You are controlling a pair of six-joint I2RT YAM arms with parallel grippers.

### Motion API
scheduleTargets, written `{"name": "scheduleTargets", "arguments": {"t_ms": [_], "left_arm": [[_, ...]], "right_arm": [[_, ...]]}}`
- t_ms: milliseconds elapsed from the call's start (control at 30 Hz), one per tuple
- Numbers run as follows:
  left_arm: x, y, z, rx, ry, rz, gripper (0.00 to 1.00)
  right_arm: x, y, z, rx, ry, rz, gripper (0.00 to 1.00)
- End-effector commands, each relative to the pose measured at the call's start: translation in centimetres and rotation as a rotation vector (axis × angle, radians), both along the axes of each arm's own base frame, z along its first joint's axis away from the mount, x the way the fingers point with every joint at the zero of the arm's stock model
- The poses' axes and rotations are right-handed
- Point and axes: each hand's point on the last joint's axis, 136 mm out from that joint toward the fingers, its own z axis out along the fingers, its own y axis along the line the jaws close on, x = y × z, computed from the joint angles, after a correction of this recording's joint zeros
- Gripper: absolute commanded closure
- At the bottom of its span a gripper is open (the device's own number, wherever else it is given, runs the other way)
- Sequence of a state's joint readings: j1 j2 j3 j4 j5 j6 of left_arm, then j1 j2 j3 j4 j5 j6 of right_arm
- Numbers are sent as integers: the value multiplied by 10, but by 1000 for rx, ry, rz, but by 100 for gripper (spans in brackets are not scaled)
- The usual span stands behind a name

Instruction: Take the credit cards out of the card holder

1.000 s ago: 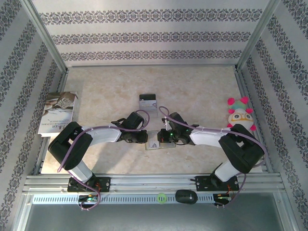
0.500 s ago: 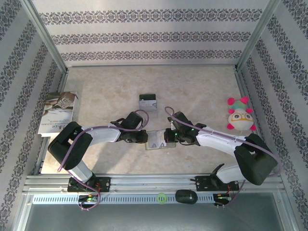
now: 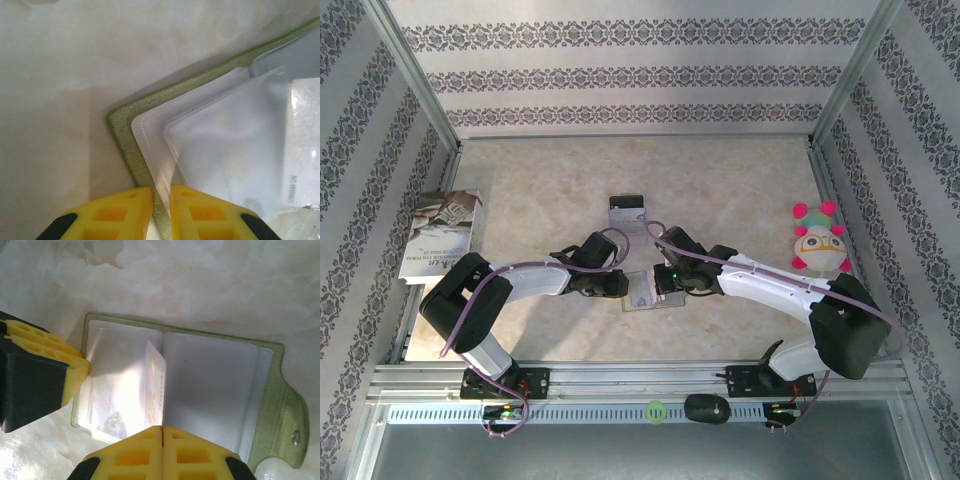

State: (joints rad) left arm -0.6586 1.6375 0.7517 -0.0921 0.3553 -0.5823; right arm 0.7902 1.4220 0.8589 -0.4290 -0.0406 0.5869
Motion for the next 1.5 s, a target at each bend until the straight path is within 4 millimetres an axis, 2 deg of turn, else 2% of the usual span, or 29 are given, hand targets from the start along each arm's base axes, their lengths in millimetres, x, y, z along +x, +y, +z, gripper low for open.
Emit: {"name": "scheduleTargets", "arguments": {"t_ms": [0, 233, 467, 600, 700, 867, 1233, 1333, 1467], "left_arm": [[-2, 16, -28, 74, 21, 12, 81], [3, 24, -19, 65, -4, 50, 79], [8, 35, -9, 55, -27, 87, 76], [12, 35, 4, 29, -60, 108, 66], [15, 36, 21, 9, -103, 122, 58], [16, 39, 42, -4, -154, 123, 52], [6, 45, 34, -11, -136, 133, 52], [4, 44, 31, -11, -129, 131, 52], [4, 44, 29, -11, -122, 130, 52]], "right_arm": [[0, -9, 4, -69, -16, 11, 100], [-2, -3, 2, -65, -1, 21, 100], [-1, -1, 22, -40, -26, 22, 100], [-3, -1, 28, -32, -29, 24, 100], [-4, -1, 23, -41, -17, 22, 100], [-2, 11, 14, -22, -3, 31, 100], [-7, 26, -14, -44, 54, 62, 100], [-8, 32, -17, -6, 60, 63, 92], [-10, 36, -20, 18, 74, 67, 88]]}}
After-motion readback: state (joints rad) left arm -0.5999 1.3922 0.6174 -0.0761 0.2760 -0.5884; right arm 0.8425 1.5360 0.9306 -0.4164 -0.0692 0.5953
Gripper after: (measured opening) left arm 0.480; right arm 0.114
